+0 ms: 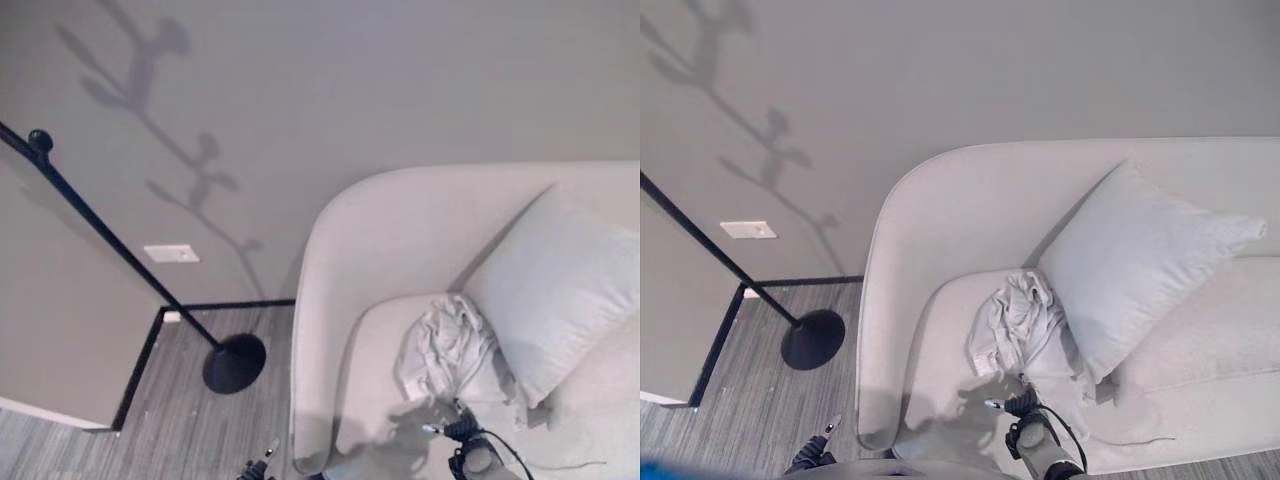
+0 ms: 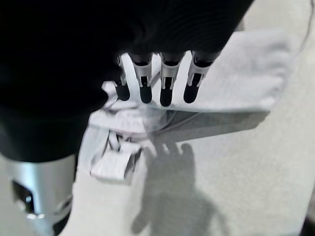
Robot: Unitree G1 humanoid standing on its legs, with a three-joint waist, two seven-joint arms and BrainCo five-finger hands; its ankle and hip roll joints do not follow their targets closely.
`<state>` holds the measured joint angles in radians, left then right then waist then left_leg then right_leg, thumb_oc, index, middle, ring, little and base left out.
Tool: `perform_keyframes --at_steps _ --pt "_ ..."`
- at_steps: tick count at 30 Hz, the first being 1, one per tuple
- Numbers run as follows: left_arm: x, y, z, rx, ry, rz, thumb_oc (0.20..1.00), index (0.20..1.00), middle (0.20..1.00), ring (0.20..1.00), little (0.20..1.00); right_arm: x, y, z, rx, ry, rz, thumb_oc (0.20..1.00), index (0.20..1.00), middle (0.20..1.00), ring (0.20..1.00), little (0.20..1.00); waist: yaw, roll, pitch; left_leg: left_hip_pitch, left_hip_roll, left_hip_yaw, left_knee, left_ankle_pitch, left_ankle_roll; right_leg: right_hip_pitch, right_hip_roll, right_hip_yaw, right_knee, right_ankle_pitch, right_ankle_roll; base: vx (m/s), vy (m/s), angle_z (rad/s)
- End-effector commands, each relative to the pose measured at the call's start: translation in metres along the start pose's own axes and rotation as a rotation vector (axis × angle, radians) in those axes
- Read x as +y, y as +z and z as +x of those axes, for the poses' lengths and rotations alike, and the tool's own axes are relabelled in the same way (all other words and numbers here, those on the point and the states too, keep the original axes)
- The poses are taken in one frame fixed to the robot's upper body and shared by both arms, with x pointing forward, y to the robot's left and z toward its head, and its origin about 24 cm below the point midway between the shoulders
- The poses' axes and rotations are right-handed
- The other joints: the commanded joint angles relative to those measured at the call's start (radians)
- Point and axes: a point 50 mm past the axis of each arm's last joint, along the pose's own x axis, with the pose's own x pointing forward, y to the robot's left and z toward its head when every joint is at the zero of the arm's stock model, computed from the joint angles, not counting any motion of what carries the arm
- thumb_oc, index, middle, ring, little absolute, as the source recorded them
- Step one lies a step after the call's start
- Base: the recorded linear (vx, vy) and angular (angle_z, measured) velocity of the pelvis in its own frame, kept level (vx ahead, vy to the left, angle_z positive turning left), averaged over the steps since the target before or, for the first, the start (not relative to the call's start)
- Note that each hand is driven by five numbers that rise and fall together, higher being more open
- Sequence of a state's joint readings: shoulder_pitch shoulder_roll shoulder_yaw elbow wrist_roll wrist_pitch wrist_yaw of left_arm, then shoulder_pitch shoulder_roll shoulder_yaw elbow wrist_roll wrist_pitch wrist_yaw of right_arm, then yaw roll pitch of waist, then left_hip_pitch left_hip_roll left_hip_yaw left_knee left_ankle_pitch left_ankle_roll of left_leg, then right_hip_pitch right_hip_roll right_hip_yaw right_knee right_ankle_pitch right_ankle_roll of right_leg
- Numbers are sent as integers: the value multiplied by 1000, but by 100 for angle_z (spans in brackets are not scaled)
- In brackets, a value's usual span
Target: Hang the clothes on the sofa on the clothes rack.
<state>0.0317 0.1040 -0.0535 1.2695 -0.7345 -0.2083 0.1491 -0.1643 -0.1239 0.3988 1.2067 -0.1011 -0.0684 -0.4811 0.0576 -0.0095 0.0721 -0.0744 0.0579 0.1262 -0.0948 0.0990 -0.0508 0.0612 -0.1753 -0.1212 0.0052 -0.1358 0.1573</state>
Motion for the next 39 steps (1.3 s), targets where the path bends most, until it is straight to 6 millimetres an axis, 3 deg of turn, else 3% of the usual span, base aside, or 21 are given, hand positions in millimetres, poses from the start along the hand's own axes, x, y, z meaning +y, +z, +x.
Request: perform_keyframes --at_steps 1,10,14,17,19,23,27,34,39 --pt "-17 -5 -3 -5 -7 -4 1000 1000 1000 1000 1000 -34 21 16 -36 -207 -41 1000 1000 1000 1000 1000 38 14 54 -60 49 -25 8 0 -25 0 26 -34 -92 133 -48 -83 14 7" --pt "-28 6 -2 -55 -48 49 1000 1000 1000 1000 1000 -77 33 29 22 -431 -105 1000 1000 1000 1000 1000 91 32 97 -147 36 -50 8 22 -23 -69 20 -57 -92 143 -41 -34 10 10" --pt "-25 15 -1 -96 -30 31 1000 1000 1000 1000 1000 -91 45 30 -130 -536 -312 1000 1000 1000 1000 1000 83 22 100 -160 36 -49 8 21 -22 -88 18 -49 -92 146 -38 5 -1 1" --pt "-26 18 0 -111 -30 31 1000 1000 1000 1000 1000 -97 52 30 -186 -566 -362 1000 1000 1000 1000 1000 79 19 102 -162 35 -48 8 21 -22 -94 18 -48 -92 147 -37 0 0 0" --pt "-28 30 0 -160 -31 12 1000 1000 1000 1000 1000 -124 84 25 -388 -707 -458 1000 1000 1000 1000 1000 63 7 114 -170 37 -43 8 20 -23 -109 18 -38 -92 151 -37 0 0 0" --pt "-31 38 0 -195 -31 -4 1000 1000 1000 1000 1000 -152 115 10 -584 -883 -529 1000 1000 1000 1000 1000 46 -3 124 -184 42 -44 16 14 -22 -129 16 -30 -92 154 -37 -9 -20 -4" --pt "-38 42 -1 -217 -55 3 1000 1000 1000 1000 1000 -145 121 14 -569 -868 -495 1000 1000 1000 1000 1000 53 1 140 -208 37 -49 27 16 -21 -145 14 -35 -92 160 -38 0 0 0" --pt "-43 53 0 -251 -83 11 1000 1000 1000 1000 1000 -136 122 31 -477 -747 -637 1000 1000 1000 1000 1000 97 16 161 -283 14 -68 66 12 -19 -187 8 -44 -92 173 -35 2 1 1" --pt "-42 62 0 -274 -110 4 1000 1000 1000 1000 1000 -168 114 40 -368 -717 -811 1000 1000 1000 1000 1000 136 33 177 -360 -9 -65 102 3 -18 -249 -9 -37 -92 188 -29 10 29 4"
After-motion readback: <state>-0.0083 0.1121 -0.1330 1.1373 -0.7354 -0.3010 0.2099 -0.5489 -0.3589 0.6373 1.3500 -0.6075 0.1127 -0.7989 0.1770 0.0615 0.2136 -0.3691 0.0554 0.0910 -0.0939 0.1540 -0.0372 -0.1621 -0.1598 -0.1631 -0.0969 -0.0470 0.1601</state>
